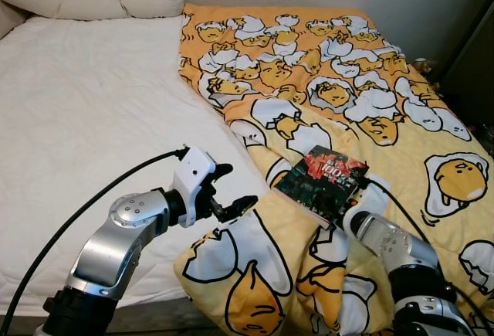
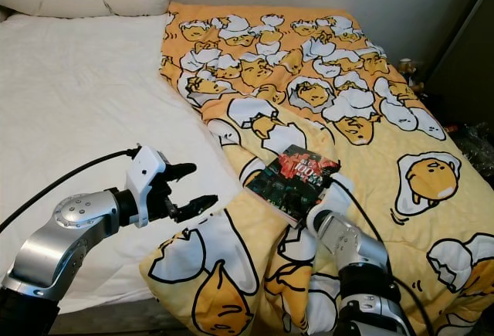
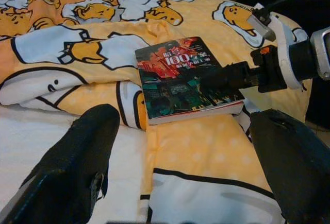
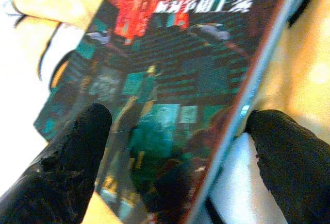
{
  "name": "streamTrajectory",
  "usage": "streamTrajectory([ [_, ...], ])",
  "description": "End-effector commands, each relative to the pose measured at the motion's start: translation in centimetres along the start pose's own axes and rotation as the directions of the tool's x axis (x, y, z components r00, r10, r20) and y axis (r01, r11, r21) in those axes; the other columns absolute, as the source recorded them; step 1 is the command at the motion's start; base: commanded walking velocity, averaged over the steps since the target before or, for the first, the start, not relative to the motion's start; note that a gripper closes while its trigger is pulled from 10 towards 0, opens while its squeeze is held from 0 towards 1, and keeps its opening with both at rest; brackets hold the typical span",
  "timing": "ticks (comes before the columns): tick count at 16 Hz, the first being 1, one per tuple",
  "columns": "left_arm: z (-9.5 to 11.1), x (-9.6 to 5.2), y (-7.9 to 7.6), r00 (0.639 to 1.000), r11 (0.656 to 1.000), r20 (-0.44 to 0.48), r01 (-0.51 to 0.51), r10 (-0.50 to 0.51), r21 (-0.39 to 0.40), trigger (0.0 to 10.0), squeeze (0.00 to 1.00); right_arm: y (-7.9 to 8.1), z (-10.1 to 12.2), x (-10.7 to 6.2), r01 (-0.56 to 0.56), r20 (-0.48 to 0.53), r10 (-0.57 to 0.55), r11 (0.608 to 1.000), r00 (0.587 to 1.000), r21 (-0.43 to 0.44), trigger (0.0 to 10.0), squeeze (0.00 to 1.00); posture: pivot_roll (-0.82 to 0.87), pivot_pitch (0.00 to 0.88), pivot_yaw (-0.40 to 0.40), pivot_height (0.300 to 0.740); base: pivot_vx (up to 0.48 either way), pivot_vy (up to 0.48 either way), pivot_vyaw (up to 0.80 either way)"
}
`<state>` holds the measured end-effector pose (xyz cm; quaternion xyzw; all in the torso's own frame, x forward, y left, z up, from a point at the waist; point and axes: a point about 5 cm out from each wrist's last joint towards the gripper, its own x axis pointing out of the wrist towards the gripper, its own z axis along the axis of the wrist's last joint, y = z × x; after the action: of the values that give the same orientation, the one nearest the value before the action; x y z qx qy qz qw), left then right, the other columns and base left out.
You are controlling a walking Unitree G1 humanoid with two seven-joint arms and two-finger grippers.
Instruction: Clean up the room
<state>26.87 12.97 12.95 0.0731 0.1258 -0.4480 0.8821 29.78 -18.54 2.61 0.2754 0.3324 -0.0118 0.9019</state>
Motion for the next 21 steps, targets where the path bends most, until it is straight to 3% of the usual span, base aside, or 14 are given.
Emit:
streamTrajectory([
  [1,0.1,0.0,0.1,1.000,1.000,-0.006,0.011,-0.011,0.012,10.0,0.00,0.4,0.8,0.1,-0.035,0.030,0.034,0.999,0.999,0.017,10.0,1.00,-0.04,0.000,-0.035,0.740,0.000,0.000,0.00],
  [20,-0.1,-0.2,0.0,1.000,1.000,-0.013,0.026,-0.025,0.018,10.0,0.00,0.7,1.0,0.2,-0.068,0.014,0.068,0.998,0.998,-0.016,10.0,1.00,-0.04,0.000,-0.038,0.740,0.000,0.000,0.00],
  [21,-0.2,-0.2,0.0,0.998,0.998,-0.032,0.049,-0.047,0.032,10.0,0.00,0.5,-0.2,1.0,-0.110,0.045,0.105,0.981,0.993,0.157,10.0,0.00,-0.02,0.000,-0.034,0.740,0.000,0.000,0.00],
])
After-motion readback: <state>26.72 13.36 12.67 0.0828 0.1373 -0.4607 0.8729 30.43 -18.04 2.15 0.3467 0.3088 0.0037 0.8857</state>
